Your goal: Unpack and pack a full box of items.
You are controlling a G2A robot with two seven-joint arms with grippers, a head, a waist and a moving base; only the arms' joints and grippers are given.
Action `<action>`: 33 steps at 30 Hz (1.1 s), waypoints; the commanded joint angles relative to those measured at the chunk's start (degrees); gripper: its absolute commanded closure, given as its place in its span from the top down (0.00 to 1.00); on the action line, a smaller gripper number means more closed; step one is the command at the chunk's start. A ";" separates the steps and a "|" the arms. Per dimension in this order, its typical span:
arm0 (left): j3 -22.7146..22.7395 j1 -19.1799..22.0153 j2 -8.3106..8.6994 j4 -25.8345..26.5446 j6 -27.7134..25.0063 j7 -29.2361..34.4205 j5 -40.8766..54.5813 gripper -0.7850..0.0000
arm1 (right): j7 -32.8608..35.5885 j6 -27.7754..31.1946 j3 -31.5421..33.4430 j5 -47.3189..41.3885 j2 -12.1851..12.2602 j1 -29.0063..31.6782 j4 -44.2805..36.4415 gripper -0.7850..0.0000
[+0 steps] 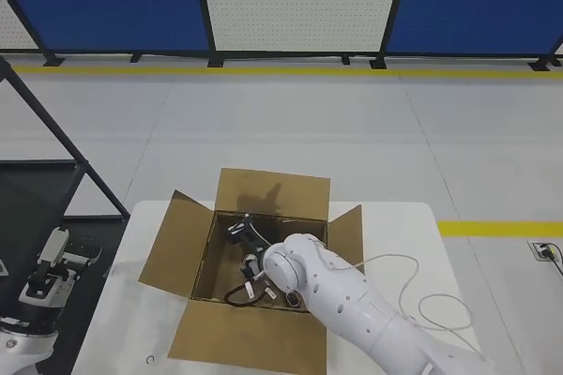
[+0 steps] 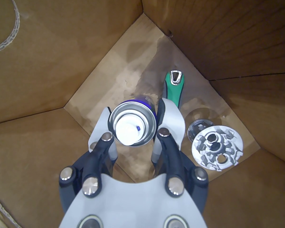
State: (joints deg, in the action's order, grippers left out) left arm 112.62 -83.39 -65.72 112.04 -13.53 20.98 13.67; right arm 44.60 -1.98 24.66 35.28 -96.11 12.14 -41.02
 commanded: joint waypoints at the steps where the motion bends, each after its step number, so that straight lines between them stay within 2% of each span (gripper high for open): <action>1: 0.00 0.00 0.00 0.00 0.00 0.00 0.00 1.00 | -0.19 -0.21 0.24 0.43 -0.16 0.01 -0.06 0.00; 6: 0.00 0.00 0.00 0.00 0.00 0.00 0.00 1.00 | -0.22 -2.00 1.32 2.75 0.10 0.46 -2.99 0.00; 11: 0.00 0.00 0.00 0.00 0.00 0.00 0.00 1.00 | 1.39 -6.05 3.37 7.67 2.01 2.47 -11.26 0.00; 17: 0.00 0.00 0.00 0.00 0.00 0.00 0.00 1.00 | 7.72 -13.94 7.98 18.15 6.28 8.31 -28.90 0.00; 22: 0.00 0.00 0.00 0.00 0.00 0.00 0.00 1.00 | 13.17 -15.98 13.26 28.08 10.00 15.94 -46.02 0.00; 25: 0.00 0.00 0.00 0.00 0.00 0.00 0.00 1.00 | 15.19 -17.18 16.48 32.02 11.39 20.41 -54.08 0.00; 33: 0.00 0.00 0.00 0.00 0.00 0.00 0.00 1.00 | 15.75 -17.81 17.08 32.84 11.58 21.21 -55.39 0.00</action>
State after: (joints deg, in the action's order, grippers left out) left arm 112.62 -83.39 -65.72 112.04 -13.53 20.97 13.67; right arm 60.35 -19.79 41.74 68.11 -84.53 33.34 -96.38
